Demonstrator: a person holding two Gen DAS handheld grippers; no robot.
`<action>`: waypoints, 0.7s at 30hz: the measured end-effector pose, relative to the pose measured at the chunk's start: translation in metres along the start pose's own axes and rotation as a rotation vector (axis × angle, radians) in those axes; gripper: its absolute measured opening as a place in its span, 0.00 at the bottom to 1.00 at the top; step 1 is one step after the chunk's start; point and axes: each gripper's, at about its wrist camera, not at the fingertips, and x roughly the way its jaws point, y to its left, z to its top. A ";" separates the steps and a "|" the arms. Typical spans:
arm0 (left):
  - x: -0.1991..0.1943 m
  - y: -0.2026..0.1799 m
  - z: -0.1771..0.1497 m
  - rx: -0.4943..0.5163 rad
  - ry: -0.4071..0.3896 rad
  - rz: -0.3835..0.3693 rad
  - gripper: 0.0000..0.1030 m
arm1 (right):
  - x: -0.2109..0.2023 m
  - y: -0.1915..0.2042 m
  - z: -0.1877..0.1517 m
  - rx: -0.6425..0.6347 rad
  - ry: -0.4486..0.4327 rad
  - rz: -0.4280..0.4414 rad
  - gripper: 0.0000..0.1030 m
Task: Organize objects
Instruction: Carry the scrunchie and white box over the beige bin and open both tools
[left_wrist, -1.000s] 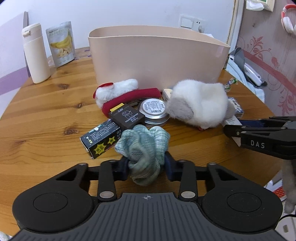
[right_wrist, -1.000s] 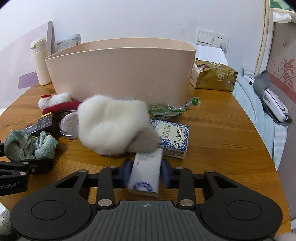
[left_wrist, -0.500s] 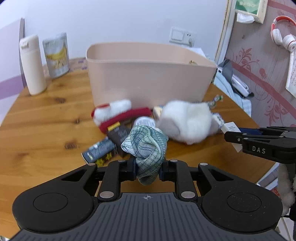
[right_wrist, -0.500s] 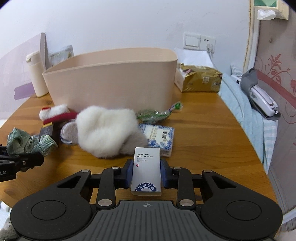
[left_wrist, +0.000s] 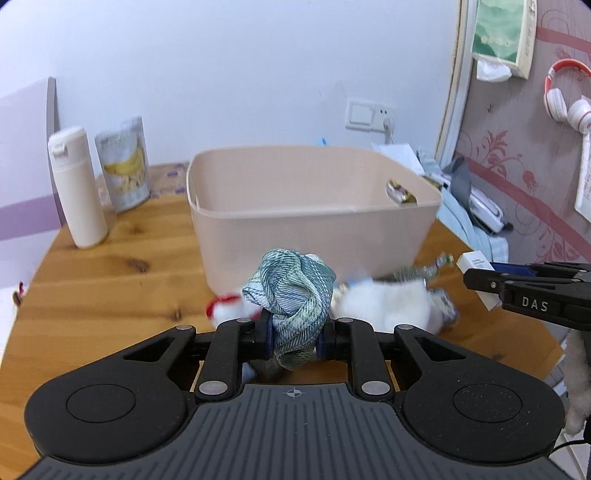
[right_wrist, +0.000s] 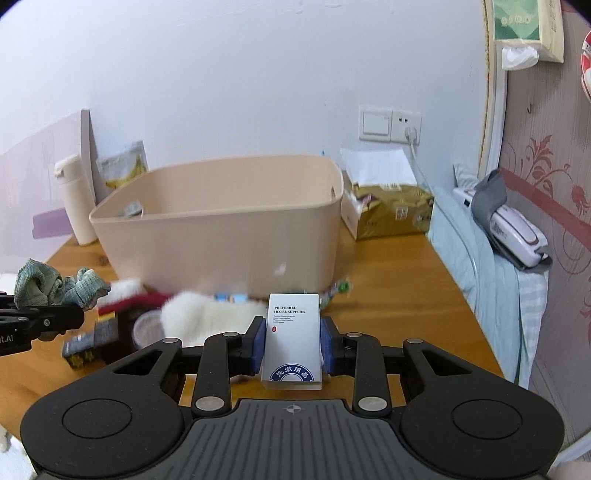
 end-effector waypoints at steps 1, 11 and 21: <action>0.001 0.001 0.004 0.001 -0.007 0.001 0.19 | 0.000 -0.001 0.004 0.002 -0.008 0.001 0.28; 0.023 0.006 0.059 0.004 -0.072 -0.010 0.19 | 0.014 -0.004 0.042 0.012 -0.051 0.007 0.28; 0.066 0.012 0.095 0.014 -0.081 -0.007 0.19 | 0.043 -0.006 0.080 0.010 -0.078 -0.011 0.28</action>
